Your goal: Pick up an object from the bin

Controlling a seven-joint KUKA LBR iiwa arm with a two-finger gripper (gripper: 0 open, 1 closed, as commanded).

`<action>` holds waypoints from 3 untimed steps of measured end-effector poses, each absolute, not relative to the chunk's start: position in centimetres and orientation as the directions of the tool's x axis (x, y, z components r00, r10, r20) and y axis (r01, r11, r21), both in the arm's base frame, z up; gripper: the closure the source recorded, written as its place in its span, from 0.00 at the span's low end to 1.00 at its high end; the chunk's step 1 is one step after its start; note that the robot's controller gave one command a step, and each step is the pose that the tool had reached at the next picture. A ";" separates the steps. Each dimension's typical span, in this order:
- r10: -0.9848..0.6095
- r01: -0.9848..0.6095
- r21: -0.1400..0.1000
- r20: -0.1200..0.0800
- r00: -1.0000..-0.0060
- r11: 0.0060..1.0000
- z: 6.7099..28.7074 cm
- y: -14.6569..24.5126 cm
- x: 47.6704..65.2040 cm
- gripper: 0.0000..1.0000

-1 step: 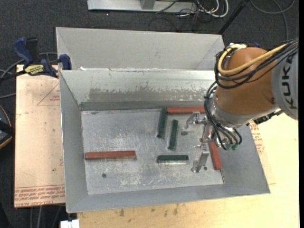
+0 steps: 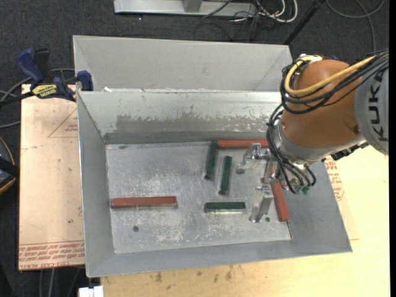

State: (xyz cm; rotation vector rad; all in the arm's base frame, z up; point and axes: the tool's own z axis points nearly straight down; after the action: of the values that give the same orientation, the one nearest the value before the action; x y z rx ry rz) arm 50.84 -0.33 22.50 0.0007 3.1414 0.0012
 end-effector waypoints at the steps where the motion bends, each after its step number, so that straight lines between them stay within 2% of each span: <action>1: 0.028 0.028 0.001 -0.005 -1.000 1.000 15.2 -0.1 50.8 0.00; 2: 0.031 0.031 0.001 0.003 -1.000 1.000 9.6 0.0 50.5 0.00; 3: 0.021 0.021 0.001 0.000 -1.000 1.000 12.7 0.9 50.3 0.00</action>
Offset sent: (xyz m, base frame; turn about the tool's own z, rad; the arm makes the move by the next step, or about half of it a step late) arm -0.0101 0.0097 -0.0710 0.0421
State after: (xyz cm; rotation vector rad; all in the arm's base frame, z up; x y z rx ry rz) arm 50.25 0.87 12.70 0.0330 3.1416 0.0022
